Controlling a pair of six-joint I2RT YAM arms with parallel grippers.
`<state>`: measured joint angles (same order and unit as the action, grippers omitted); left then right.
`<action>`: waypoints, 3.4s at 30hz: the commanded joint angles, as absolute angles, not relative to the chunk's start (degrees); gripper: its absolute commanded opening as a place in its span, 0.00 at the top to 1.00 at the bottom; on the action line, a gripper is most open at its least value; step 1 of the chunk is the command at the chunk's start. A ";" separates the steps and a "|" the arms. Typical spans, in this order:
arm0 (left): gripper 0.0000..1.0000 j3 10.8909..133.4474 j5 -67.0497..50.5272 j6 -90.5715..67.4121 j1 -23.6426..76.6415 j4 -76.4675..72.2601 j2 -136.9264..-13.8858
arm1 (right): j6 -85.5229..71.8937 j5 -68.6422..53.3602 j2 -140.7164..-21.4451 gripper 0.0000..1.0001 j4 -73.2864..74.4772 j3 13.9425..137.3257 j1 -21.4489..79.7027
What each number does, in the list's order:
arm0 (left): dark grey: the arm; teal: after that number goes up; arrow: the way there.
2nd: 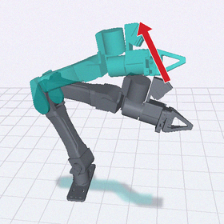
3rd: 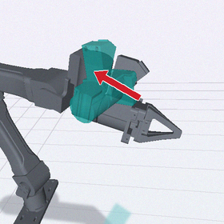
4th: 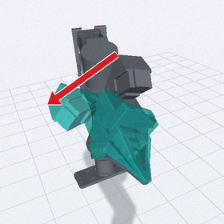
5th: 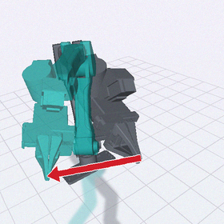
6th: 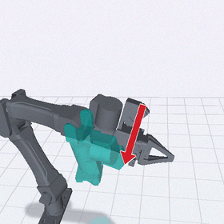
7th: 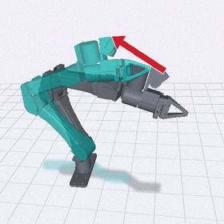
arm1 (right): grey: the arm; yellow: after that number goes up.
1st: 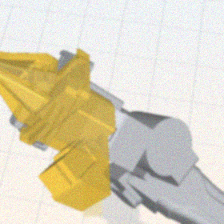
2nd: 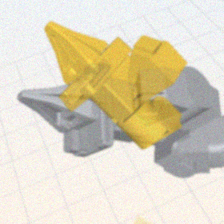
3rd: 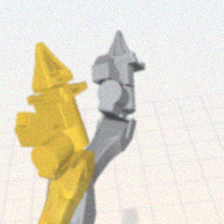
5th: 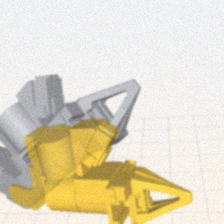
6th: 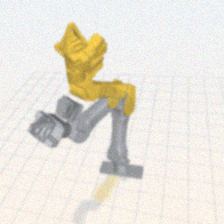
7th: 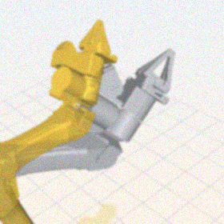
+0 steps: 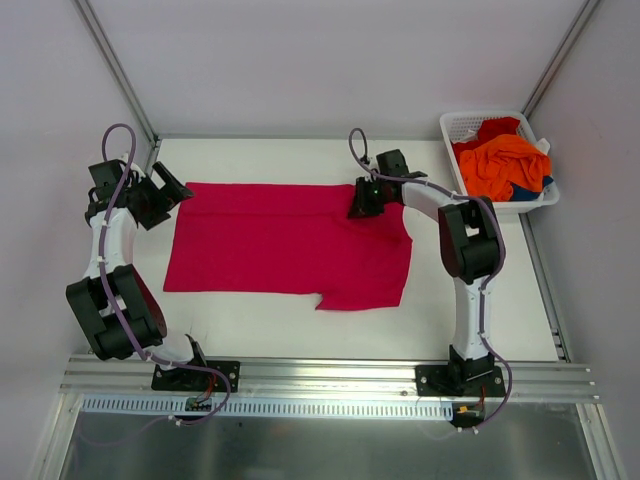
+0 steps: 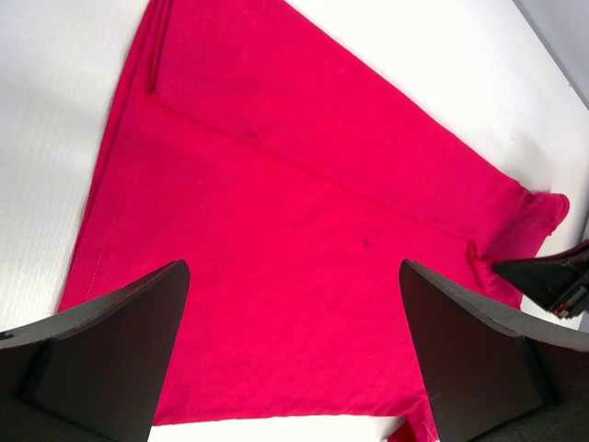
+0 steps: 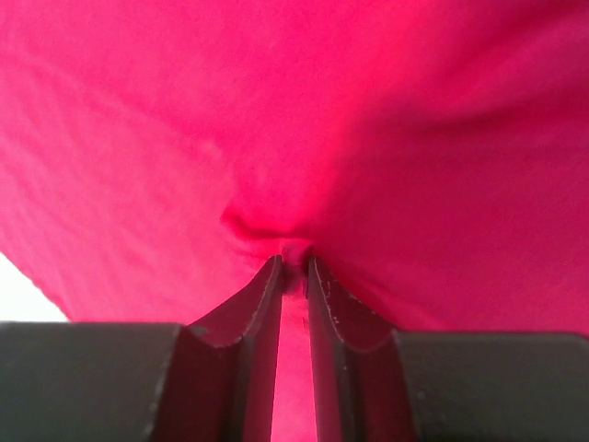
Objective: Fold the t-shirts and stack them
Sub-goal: Fold the flattened tshirt in 1/3 of the way
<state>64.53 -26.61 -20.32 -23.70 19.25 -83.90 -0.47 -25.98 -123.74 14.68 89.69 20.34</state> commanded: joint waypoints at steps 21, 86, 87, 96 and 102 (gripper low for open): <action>0.01 60.56 -24.09 -23.81 -23.82 21.43 -78.40 | -3.08 -18.47 -92.75 0.07 22.49 75.32 25.84; 1.00 99.75 -18.90 -39.64 -12.92 35.59 -129.46 | -17.84 -7.73 -149.59 0.86 37.81 136.93 14.94; 1.00 99.58 -18.64 -39.55 -12.92 35.68 -129.20 | -17.84 -8.08 -149.33 0.85 37.36 136.85 14.85; 0.99 94.04 -19.33 -33.23 -12.92 35.68 -119.10 | -15.03 -17.22 -137.48 0.55 27.43 133.51 14.85; 0.47 94.31 -21.36 -28.13 -13.09 35.77 -107.77 | -12.22 -20.48 -122.48 0.28 26.19 129.83 15.03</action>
